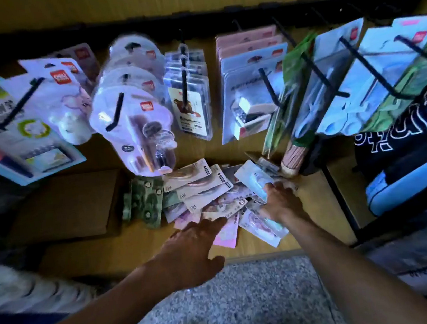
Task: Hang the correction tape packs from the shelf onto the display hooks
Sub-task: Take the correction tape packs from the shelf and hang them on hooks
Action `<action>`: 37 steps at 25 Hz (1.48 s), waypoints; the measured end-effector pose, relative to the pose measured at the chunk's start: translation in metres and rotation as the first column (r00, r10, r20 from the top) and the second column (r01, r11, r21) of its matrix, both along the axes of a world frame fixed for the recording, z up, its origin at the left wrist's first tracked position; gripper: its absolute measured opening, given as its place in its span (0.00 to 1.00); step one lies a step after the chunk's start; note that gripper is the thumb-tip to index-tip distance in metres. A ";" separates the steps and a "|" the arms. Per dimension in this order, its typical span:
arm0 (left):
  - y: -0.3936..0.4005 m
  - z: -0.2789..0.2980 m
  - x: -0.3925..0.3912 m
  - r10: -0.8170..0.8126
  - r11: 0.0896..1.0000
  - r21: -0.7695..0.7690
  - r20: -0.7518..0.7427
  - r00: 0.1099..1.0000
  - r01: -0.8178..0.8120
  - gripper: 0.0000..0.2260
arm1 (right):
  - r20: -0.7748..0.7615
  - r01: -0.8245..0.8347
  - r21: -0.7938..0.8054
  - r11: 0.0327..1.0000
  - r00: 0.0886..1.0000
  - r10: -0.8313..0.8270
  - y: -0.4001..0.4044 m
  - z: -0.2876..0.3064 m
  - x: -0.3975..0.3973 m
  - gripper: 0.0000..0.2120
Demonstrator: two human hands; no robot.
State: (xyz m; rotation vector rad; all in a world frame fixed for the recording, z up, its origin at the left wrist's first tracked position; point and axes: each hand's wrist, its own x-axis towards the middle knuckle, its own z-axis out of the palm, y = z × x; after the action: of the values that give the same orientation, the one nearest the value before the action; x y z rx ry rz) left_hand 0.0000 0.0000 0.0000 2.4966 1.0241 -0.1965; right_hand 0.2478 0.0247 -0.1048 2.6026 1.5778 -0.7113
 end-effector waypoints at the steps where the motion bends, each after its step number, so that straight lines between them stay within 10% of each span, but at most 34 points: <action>1: 0.002 -0.005 0.001 0.001 1.000 -0.029 0.004 1.000 -0.001 0.33 | 0.015 0.029 0.018 0.999 0.999 -0.030 0.003 -0.005 0.002 0.31; 10: 0.006 -0.029 -0.007 -0.037 0.998 -0.057 -0.006 0.999 0.036 0.31 | -0.093 0.153 -0.097 0.984 0.982 -0.162 0.037 -0.036 0.036 0.51; 22: 0.016 -0.028 0.005 0.105 0.981 -0.172 0.060 0.993 -0.093 0.31 | -0.024 0.167 0.052 0.985 0.986 -0.166 0.017 -0.046 0.026 0.46; 26: 0.026 -0.017 0.016 0.098 0.989 -0.113 -0.024 0.995 -0.100 0.32 | -0.260 0.284 0.230 0.931 0.939 -0.223 -0.010 -0.029 -0.001 0.41; 37: -0.007 0.092 0.006 0.108 0.950 -0.263 -0.226 0.968 -0.167 0.19 | -0.564 -0.049 0.346 0.937 0.787 0.250 -0.094 0.133 -0.066 0.38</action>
State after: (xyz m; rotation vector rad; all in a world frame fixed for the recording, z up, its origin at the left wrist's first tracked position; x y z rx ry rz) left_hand 0.0064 -0.0066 0.0916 2.1724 1.1607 -0.5323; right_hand 0.1815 -0.0688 0.0285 2.5372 2.1988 -1.5076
